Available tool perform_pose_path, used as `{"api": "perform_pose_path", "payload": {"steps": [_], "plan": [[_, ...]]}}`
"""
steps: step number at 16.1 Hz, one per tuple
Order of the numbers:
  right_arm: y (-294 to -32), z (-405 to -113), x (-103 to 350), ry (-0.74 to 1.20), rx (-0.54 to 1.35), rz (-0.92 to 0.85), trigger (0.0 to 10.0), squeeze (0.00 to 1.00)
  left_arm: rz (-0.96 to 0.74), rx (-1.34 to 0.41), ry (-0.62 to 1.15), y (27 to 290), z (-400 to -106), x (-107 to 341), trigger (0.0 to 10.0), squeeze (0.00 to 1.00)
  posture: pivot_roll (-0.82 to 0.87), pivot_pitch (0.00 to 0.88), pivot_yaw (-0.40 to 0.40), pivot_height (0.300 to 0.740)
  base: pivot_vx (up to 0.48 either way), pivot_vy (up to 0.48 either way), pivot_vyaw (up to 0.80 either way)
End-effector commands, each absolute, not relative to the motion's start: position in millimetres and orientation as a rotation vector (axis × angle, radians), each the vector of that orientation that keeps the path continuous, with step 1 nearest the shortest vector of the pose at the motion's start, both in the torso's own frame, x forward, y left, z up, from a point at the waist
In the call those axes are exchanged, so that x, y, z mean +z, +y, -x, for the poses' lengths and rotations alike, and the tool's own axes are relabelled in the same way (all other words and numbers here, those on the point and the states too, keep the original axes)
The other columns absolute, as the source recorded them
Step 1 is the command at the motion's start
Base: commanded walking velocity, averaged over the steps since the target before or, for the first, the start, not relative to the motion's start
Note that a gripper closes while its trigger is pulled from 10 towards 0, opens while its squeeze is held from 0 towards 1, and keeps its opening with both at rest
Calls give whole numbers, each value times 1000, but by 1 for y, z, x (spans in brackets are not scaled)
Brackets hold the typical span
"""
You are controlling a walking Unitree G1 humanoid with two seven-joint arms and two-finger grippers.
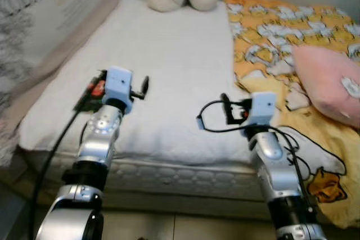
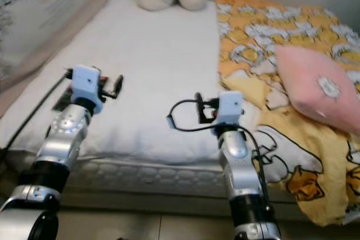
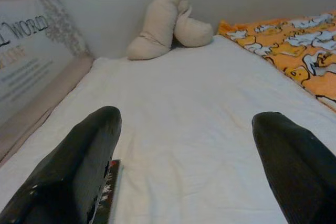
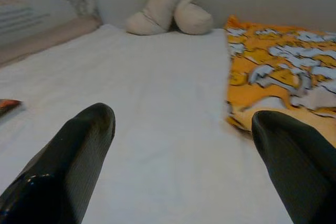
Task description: Clean up the room
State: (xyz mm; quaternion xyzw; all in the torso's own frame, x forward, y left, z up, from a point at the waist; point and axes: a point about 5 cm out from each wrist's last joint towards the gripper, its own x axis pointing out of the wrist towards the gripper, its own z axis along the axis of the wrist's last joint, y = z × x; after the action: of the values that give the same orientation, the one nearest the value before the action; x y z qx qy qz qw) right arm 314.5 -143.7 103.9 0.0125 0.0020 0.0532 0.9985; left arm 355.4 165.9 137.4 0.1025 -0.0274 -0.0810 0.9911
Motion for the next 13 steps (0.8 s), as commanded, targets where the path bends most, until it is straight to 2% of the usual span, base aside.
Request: {"api": "perform_pose_path", "payload": {"steps": [1,7,13], "plan": [[-154,-315,107,-12,85,-8,10000,0,-216,-197,-60,154,-359,141,10000,1000,-172,0,35,740,285,-382,0],[-154,-315,106,-19,96,4,10000,0,-216,-206,-56,150,-356,136,10000,1000,-174,0,27,740,287,-381,0],[-170,-316,109,-42,43,22,10000,0,-205,-234,-80,140,-352,134,10000,1000,-175,0,16,740,287,-381,0]]}}
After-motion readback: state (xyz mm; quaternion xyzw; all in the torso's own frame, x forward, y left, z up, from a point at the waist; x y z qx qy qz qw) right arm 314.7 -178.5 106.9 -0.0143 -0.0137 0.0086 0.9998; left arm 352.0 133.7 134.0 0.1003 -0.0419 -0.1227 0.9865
